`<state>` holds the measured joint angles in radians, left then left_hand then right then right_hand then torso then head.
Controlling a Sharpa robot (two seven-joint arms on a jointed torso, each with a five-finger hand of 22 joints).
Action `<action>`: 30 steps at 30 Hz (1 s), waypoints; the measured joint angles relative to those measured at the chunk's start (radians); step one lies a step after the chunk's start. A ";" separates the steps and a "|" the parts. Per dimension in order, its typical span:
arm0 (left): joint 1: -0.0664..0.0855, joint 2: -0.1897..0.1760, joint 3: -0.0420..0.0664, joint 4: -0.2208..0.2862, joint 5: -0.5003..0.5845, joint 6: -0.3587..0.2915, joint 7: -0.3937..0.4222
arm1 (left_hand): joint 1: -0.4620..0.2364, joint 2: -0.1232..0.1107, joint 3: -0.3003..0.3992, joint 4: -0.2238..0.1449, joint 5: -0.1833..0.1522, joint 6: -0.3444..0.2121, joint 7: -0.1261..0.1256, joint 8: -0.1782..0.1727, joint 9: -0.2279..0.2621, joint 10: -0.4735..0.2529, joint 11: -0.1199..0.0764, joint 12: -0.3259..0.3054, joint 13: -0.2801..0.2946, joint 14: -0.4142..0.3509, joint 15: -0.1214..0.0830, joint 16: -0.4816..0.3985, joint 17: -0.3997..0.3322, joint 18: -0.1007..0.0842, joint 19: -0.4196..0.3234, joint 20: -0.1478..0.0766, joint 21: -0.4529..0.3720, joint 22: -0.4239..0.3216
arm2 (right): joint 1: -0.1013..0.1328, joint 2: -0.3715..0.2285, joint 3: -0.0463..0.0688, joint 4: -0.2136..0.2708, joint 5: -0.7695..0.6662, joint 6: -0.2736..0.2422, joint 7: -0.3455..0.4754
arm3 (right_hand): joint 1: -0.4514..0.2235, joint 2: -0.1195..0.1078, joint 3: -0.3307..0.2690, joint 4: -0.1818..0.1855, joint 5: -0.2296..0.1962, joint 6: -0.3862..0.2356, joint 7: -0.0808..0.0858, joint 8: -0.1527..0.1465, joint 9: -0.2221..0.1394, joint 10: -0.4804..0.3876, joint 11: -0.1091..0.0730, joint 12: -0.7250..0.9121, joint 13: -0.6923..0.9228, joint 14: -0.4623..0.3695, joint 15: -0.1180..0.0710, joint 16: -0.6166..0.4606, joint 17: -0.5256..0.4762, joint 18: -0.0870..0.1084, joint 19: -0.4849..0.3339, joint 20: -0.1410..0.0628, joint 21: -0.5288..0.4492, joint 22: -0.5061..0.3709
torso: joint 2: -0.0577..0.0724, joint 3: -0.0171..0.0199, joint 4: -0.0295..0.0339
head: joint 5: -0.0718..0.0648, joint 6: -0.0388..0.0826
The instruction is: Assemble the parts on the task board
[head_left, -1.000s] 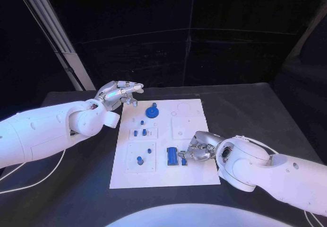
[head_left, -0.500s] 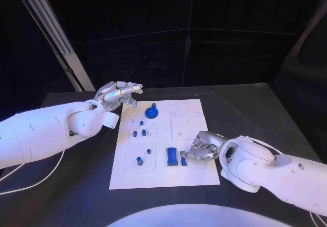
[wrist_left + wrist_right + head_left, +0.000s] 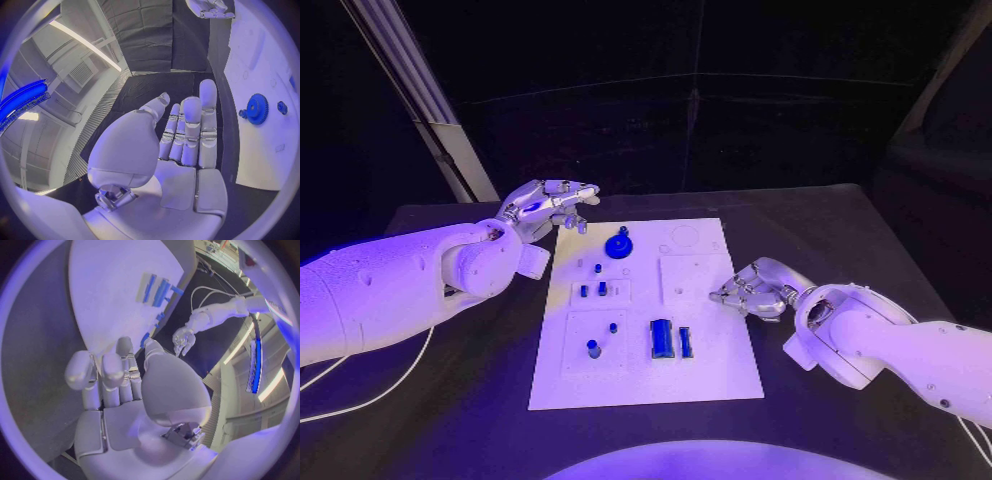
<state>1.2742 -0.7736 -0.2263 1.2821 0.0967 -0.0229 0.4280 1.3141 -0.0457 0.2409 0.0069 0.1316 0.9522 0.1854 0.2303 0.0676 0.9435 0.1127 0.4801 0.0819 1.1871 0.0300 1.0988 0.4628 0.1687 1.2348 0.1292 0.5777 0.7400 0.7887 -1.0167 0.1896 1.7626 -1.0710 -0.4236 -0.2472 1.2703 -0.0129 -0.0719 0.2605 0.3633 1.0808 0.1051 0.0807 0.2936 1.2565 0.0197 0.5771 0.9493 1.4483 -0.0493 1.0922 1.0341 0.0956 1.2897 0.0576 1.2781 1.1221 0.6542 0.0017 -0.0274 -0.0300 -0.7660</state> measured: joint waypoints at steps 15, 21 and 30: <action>-0.006 0.025 0.000 -0.039 0.037 -0.038 0.036 | 0.017 0.017 -0.005 0.011 0.000 -0.015 0.015 -0.005 -0.002 0.003 0.028 -0.077 -0.020 -0.234 0.057 -0.507 -0.261 0.000 -0.279 0.060 -0.308 -0.215 | 0.057 0.175 0.003 -0.334 0.644 -0.030 0.511 | 0.151 0.045 -0.087 -0.094 -0.114 -0.148 0.097 -0.015 -0.115 -0.203 0.133 -0.500 -0.685 -0.347 0.159 -0.973 -0.768 0.084 -0.327 0.156 -0.951 -0.839 | -0.019 -0.0101 0.0010 | -0.009 0.079; -0.022 0.059 0.000 -0.088 0.067 -0.069 0.063 | -0.006 0.013 -0.039 0.030 0.000 -0.052 0.023 -0.069 -0.003 -0.028 0.070 -0.218 -0.020 -0.289 0.123 -0.778 -0.369 0.000 -0.443 0.132 -0.483 -0.365 | 0.070 0.278 0.005 -0.476 0.762 0.038 0.604 | 0.077 0.087 -0.138 -0.100 -0.181 -0.189 0.067 -0.015 -0.170 -0.275 0.161 -0.509 -0.797 -0.452 0.203 -1.026 -0.880 0.083 -0.393 0.199 -1.081 -0.925 | -0.029 -0.0111 -0.0033 | -0.003 0.130; -0.041 0.105 0.000 -0.122 0.112 -0.128 0.097 | -0.047 0.039 -0.122 0.037 -0.002 -0.105 0.019 -0.148 -0.008 -0.128 0.085 -0.347 -0.024 -0.387 0.156 -0.946 -0.403 0.000 -0.756 0.155 -0.529 -0.527 | 0.075 0.352 0.005 -0.579 0.829 0.116 0.660 | 0.011 0.112 -0.165 -0.154 -0.186 -0.237 0.063 -0.022 -0.228 -0.322 0.168 -0.518 -0.886 -0.502 0.218 -1.034 -0.971 0.083 -0.456 0.219 -1.196 -1.003 | -0.037 -0.0100 -0.0026 | 0.004 0.171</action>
<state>1.2329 -0.6688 -0.2260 1.1597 0.2090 -0.1511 0.5248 1.2674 -0.0067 0.1191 0.0443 0.1293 0.8474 0.2046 0.0827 0.0595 0.8160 0.1976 0.1326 0.0578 0.7997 0.1860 0.1526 0.0600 0.1691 0.4790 0.2842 0.0483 0.2126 0.8640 -0.6643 0.1947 1.1840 -0.2422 -0.3076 0.4124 1.2816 0.0987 -0.2374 0.1064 0.1772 0.8441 0.1685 0.0584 0.0658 0.9343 0.1881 0.0593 0.0635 0.9460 0.1689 0.0582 0.0626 0.1790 0.8338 0.2762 0.0824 0.1188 0.6172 -0.0082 -0.0300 -0.0259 -0.5955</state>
